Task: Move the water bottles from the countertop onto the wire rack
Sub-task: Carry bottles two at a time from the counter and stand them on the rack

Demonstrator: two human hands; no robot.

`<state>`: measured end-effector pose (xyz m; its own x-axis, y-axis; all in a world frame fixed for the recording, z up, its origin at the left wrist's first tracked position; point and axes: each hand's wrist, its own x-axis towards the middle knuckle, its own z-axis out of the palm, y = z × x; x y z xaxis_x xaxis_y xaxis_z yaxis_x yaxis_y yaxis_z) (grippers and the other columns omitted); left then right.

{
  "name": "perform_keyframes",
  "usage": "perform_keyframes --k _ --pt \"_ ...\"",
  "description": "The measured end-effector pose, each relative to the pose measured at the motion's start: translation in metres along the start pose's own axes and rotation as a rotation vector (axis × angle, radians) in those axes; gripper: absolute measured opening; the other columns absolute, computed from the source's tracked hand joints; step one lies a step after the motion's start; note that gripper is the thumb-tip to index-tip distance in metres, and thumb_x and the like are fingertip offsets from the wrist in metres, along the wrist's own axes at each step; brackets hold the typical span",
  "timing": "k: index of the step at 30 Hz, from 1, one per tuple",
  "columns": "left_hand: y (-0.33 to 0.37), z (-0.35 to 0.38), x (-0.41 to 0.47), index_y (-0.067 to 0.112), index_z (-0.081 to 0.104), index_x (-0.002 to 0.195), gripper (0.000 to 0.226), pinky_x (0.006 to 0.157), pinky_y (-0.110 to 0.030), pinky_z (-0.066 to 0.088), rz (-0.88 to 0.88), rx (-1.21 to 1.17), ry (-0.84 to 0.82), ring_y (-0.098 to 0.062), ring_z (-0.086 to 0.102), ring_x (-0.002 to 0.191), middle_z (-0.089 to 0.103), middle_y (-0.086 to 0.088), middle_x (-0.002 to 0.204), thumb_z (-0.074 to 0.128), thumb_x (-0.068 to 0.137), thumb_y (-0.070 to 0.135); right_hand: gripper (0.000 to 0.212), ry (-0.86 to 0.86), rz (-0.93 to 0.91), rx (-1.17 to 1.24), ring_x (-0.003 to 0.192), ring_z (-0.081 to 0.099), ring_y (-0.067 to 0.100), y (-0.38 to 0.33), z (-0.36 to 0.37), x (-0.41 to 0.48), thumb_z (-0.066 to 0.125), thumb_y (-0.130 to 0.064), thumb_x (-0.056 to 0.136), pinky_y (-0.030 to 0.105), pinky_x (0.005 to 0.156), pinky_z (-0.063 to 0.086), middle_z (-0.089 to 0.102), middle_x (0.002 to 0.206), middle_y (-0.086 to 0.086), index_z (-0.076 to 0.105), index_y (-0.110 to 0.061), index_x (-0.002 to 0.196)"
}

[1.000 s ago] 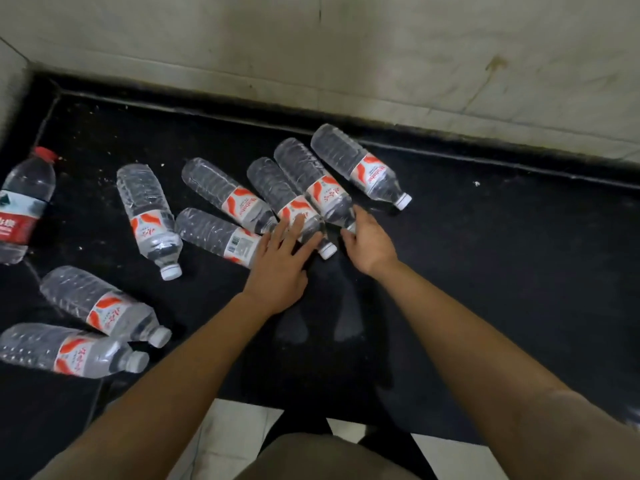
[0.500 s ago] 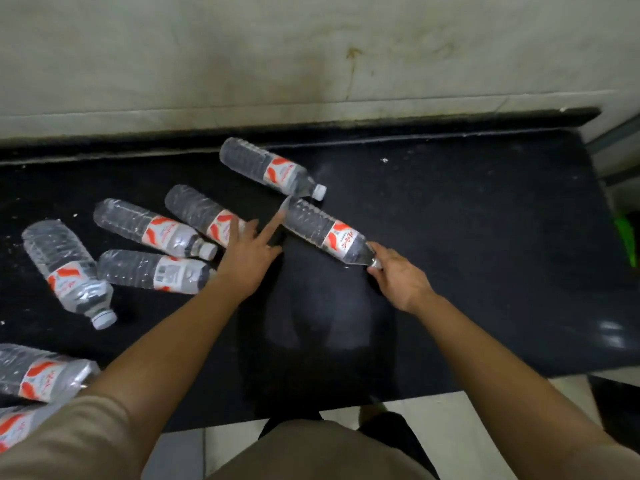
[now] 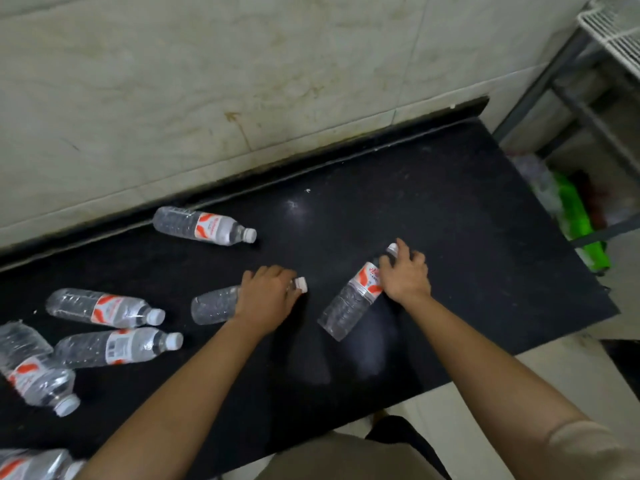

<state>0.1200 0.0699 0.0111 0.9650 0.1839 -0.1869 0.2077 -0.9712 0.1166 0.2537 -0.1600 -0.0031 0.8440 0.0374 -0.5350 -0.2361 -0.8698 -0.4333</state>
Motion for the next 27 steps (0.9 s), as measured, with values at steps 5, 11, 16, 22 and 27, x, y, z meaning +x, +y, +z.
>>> perform_keyframes --k 5,11,16,22,27 --pt "-0.033 -0.002 -0.008 0.038 0.011 0.158 0.096 0.117 -0.051 0.022 -0.1 0.042 -0.376 -0.028 0.03 0.146 0.027 -0.005 0.162 0.068 0.083 0.054 0.117 -0.087 0.173 0.02 0.134 0.042 0.039 -0.011 0.036 -0.02 0.05 -0.084 0.079 0.05 0.105 0.044 0.027 0.153 0.018 -0.024 -0.035 0.156" --pt "-0.043 0.019 -0.026 0.042 -0.017 0.154 0.1 0.109 -0.055 0.034 -0.149 0.094 -0.352 -0.03 0.037 0.135 0.033 -0.007 0.153 0.057 0.088 0.059 0.141 -0.147 0.263 0.141 0.114 0.059 0.037 -0.012 0.044 -0.021 0.074 -0.077 0.061 0.053 0.089 0.057 0.043 0.141 0.015 -0.032 -0.043 0.147" --pt "-0.043 0.037 -0.035 0.047 -0.008 0.154 0.099 0.097 -0.051 0.044 -0.321 -0.289 -0.268 -0.034 0.046 0.121 0.048 -0.015 0.131 0.06 0.085 0.065 0.132 -0.126 0.133 -0.1 0.12 0.058 0.036 -0.02 0.049 -0.041 0.077 -0.056 0.072 0.042 0.094 0.049 0.04 0.141 0.015 -0.025 -0.035 0.155" --pt "-0.029 0.05 -0.046 0.019 0.029 0.149 0.089 0.099 -0.048 0.042 -0.521 -0.6 -0.192 -0.038 0.043 0.127 0.044 -0.018 0.137 0.077 0.078 0.044 0.119 -0.036 -0.058 -0.336 0.118 0.05 0.033 -0.002 0.088 -0.104 0.071 -0.054 0.081 0.044 0.094 0.049 0.037 0.138 0.013 -0.019 -0.035 0.157" --pt "-0.03 0.054 -0.054 0.021 0.041 0.142 0.082 0.099 -0.047 0.046 -0.497 -0.703 -0.149 -0.035 0.052 0.119 0.051 -0.014 0.127 0.08 0.074 0.043 0.118 -0.07 -0.069 -0.247 0.118 0.055 0.032 0.02 0.096 -0.133 0.073 -0.056 0.079 0.045 0.094 0.053 0.041 0.138 0.01 -0.014 -0.037 0.157"
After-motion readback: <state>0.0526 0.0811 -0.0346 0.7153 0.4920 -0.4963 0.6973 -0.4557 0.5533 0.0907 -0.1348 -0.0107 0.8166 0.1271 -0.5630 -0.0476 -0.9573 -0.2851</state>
